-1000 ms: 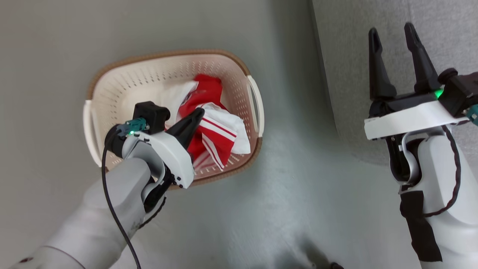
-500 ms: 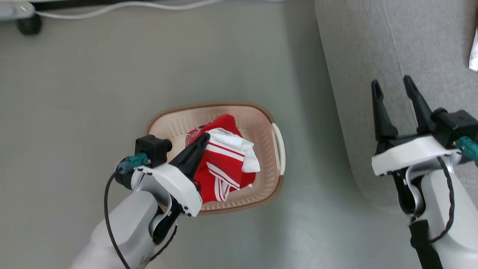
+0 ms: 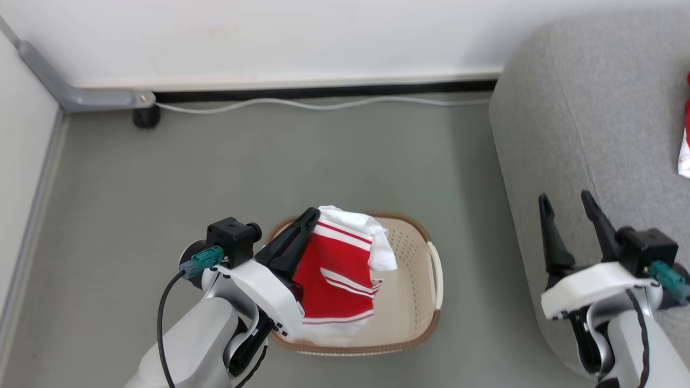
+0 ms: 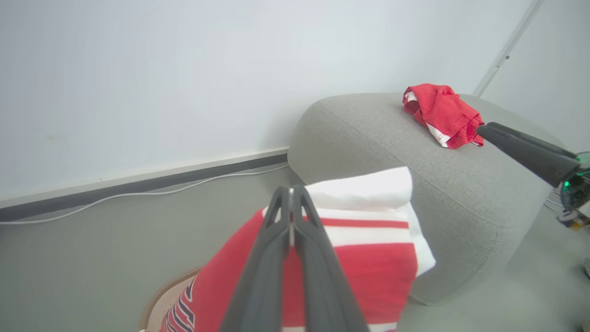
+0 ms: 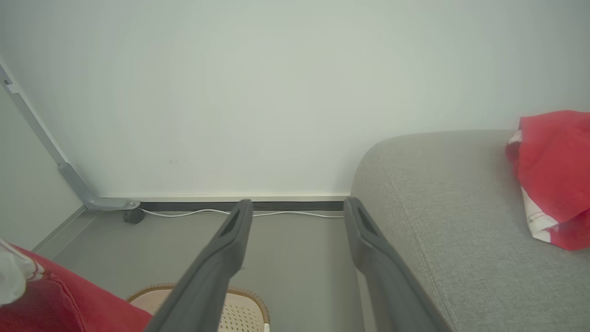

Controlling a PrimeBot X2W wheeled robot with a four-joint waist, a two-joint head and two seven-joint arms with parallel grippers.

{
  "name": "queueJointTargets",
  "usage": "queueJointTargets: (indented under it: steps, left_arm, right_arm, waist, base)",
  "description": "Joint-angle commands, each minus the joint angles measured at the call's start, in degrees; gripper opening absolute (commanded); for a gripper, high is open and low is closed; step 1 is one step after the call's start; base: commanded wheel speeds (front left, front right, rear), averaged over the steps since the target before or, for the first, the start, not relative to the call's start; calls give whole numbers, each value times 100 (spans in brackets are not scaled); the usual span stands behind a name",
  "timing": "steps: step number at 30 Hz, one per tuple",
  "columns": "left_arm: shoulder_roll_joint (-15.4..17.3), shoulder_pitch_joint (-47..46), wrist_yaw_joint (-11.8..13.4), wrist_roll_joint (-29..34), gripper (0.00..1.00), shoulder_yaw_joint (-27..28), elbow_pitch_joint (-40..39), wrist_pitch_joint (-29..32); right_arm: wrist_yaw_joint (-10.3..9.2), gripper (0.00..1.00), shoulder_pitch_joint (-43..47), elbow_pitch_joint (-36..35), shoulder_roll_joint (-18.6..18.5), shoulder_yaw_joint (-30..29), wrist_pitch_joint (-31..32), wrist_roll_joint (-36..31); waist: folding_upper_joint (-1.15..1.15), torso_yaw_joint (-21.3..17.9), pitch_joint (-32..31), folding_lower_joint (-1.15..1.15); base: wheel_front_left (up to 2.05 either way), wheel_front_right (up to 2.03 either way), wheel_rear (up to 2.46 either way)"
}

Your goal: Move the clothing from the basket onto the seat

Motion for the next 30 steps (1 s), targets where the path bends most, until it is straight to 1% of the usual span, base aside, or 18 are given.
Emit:
queueJointTargets:
  steps: [1, 7, 13, 21, 30]
  left_arm:
    - [118, -99, -3, 51, 0, 212, -163, -61]
    - [255, -248, -3, 105, 0, 114, -459, -61]
    - [425, -579, -3, 77, 0, 11, -736, -61]
    - [634, -1114, -3, -40, 0, -180, -857, -61]
    - [844, -1763, -3, -181, 0, -424, -838, -61]
  right_arm:
    - [18, 100, 50, -86, -9, 100, -59, -17]
    - [18, 100, 363, 32, 38, 126, -59, -8]
    - [18, 100, 497, 75, 75, 140, -59, 10]
    - [18, 100, 607, 145, 121, 251, -59, 36]
    - [18, 100, 558, 203, 159, 470, -59, 64]
  waist:
    - [0, 141, -234, 0]
    - [0, 260, -608, 0]
    - [0, 333, -781, 0]
    - [0, 381, -911, 0]
    - [0, 392, -860, 0]
  base:
    - [0, 0, 0]
    - [0, 0, 0]
    - [0, 0, 0]
    - [0, 0, 0]
    - [0, 0, 0]
